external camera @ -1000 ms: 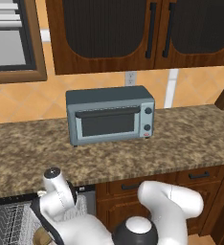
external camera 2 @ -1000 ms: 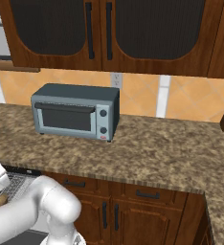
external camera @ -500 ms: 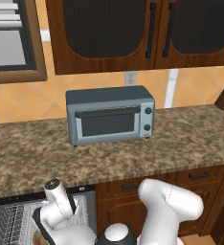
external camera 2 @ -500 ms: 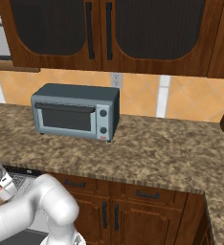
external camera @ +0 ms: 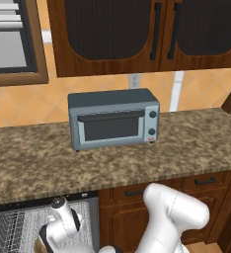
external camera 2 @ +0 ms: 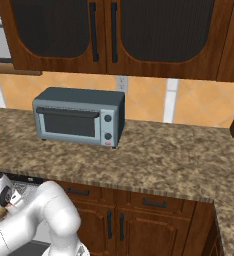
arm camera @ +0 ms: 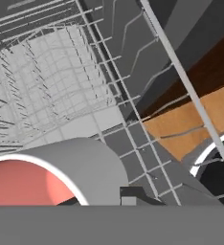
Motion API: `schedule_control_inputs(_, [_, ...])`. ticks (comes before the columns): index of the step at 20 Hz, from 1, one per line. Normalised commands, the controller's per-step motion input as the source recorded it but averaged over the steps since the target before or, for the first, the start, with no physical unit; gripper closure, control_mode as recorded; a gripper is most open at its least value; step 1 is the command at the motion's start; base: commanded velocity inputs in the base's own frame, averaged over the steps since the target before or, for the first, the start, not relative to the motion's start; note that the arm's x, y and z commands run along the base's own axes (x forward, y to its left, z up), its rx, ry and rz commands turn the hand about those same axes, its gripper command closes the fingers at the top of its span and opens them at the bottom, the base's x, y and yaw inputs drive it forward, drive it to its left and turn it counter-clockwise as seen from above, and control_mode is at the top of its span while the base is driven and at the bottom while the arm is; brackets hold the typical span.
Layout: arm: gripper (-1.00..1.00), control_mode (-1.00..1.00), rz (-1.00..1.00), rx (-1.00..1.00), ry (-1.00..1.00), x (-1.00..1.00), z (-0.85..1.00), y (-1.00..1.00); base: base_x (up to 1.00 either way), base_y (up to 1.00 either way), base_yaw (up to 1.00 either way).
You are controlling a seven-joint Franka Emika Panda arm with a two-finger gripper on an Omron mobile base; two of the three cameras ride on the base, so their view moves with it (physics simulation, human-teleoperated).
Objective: Pick up the cup and bowl from the counter, place them in the dishwasher, and close the dishwasher door.
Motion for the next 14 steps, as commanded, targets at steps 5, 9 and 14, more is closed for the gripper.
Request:
schedule_control_inputs(5, [1.0, -1.0, 0.0, 0.0, 0.0, 0.07, -0.62, 0.0, 0.0, 0.0, 0.0])
schedule_control_inputs(9, [1.0, -1.0, 0.0, 0.0, -0.01, 0.05, -0.57, 0.0, 0.0, 0.0, 0.0])
schedule_control_inputs(14, [-1.0, -1.0, 0.0, 0.0, 0.0, 0.05, -0.27, 0.0, 0.0, 0.0, 0.0])
